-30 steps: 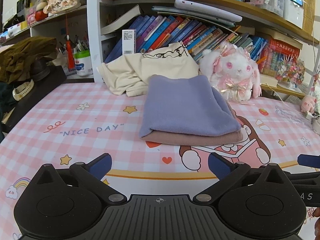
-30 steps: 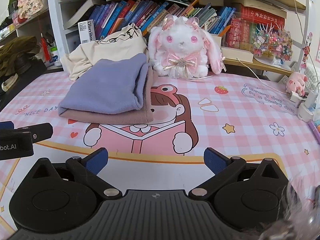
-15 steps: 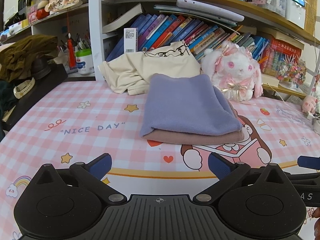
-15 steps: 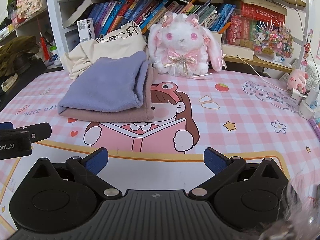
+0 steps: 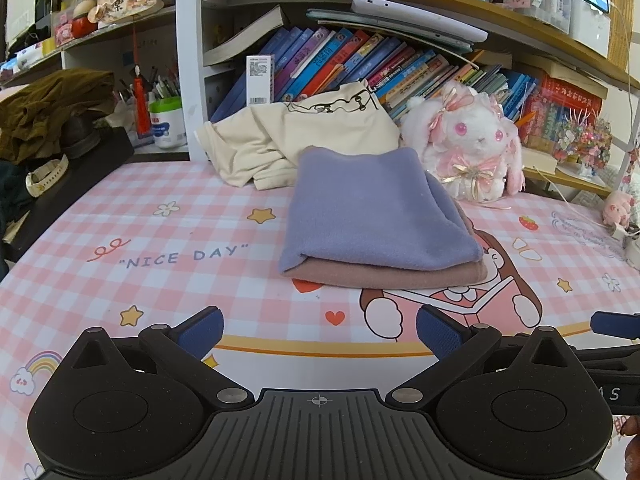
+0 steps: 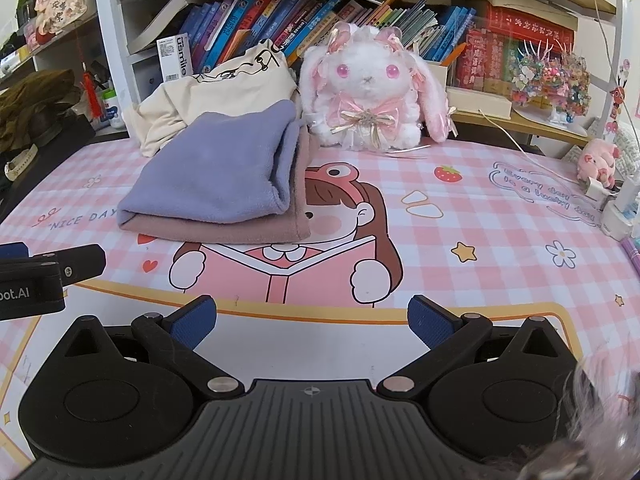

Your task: Fold clothes

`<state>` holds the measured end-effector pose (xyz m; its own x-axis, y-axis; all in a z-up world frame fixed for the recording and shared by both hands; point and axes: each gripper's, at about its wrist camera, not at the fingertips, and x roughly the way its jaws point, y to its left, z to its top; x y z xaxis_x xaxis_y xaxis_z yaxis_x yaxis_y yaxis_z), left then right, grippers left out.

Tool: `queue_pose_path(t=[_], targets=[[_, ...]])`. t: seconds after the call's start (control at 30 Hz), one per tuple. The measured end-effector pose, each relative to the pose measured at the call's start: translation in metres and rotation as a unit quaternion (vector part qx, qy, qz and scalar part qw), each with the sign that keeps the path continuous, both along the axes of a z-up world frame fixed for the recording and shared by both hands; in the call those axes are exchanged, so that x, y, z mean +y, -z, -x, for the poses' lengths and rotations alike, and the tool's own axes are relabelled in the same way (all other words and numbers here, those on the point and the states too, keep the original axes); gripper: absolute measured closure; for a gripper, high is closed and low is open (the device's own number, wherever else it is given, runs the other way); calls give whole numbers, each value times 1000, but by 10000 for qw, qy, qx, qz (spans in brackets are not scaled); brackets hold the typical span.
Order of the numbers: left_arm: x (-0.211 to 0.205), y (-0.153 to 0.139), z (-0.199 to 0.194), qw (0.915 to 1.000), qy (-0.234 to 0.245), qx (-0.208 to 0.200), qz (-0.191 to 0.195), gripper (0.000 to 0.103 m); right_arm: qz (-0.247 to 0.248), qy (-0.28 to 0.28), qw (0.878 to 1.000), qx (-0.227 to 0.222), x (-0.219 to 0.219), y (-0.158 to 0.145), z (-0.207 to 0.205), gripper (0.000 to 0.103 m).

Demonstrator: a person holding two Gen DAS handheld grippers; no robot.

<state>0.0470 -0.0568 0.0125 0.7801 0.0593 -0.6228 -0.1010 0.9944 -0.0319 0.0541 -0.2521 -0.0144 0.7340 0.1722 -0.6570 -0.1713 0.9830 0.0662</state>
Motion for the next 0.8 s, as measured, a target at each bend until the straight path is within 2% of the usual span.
queue_pose_path(t=[0.5,0.8], targets=[[1,-1,3,9998,68,-101,141,0,-25,18,10000,66,0,2,-2,0],[-1,-1,1,9999,55,-91,35,0,-35,25,9999,96,-1,2,-3,0]])
